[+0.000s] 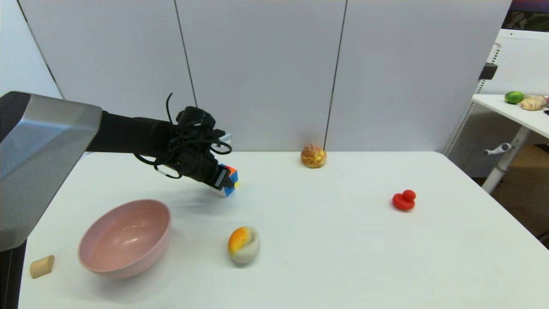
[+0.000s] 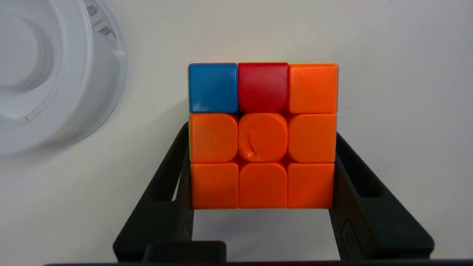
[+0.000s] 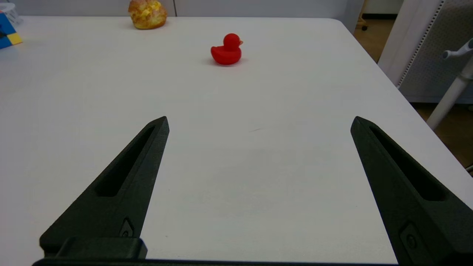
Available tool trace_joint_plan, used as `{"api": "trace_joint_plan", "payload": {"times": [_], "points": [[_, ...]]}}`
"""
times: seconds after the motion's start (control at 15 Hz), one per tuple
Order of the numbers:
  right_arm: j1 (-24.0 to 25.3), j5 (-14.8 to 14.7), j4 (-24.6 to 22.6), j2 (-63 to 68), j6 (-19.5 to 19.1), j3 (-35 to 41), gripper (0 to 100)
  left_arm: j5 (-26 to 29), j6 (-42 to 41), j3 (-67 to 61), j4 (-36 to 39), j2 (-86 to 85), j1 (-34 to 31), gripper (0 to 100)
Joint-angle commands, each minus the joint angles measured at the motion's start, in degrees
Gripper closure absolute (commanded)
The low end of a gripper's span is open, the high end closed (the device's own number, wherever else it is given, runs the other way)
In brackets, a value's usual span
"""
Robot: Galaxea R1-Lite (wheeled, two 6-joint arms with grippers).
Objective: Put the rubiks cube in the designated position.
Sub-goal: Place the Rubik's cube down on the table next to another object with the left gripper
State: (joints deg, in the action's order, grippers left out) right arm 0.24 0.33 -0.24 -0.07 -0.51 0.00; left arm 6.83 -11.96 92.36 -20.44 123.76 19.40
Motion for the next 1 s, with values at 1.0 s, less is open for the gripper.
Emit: {"api": "trace_joint_plan", "payload": {"times": [1.0], "points": [[0.02, 0.02, -0.02, 0.07, -0.02, 0.0, 0, 0.29, -0.35, -5.96, -6.45, -14.34, -16.85, 100]]}}
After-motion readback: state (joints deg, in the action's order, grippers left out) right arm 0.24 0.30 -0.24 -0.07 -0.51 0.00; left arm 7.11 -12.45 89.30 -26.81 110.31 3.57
